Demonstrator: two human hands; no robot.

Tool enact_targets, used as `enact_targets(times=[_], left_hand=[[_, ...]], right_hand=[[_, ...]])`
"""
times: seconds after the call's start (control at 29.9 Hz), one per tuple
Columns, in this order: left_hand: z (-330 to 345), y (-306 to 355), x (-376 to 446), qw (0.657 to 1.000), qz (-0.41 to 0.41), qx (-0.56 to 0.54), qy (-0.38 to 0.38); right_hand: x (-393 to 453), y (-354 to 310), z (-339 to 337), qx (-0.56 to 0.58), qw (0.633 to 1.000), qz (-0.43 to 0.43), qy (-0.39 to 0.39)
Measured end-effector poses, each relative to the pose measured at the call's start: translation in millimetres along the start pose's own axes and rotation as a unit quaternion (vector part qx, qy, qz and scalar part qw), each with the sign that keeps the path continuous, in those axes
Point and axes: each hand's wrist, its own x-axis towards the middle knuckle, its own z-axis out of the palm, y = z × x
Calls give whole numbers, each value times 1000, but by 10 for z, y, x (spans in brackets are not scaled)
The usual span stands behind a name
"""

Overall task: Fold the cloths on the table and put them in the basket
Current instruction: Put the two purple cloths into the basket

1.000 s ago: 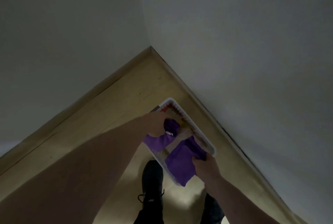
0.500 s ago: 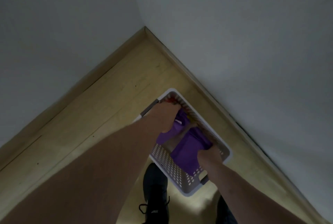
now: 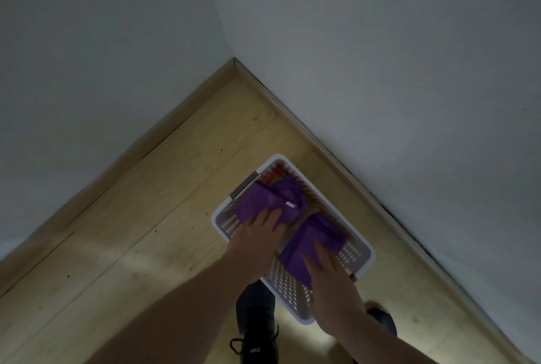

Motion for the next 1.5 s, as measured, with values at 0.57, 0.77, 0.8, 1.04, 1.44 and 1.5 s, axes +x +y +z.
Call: enact_targets(times=[0.57, 0.77, 0.8, 1.04, 1.44, 1.5], left_hand=[[-187, -142, 106, 993, -66, -93, -33], [-778, -51, -764, 989, -88, -104, -60], [-909, -3, -974, 988, -91, -118, -49], [-1797, 511, -2501, 967, -117, -224, -3], [-2750, 1521, -4974, 919, -167, -340, 111], [-2816, 1662, -5251, 905, -191, -359, 125]], right_hand=[[37, 15, -128, -41, 999, 1, -36], [-870, -245, -705, -50, 998, -17, -35], [-1047, -293, -818, -46, 998, -23, -30], [-2321, -688, -1678, -6, 999, -31, 16], [-4625, -1317, -2263, 43, 996, -70, 40], [-4870, -1376, -2243, 55, 994, -81, 42]])
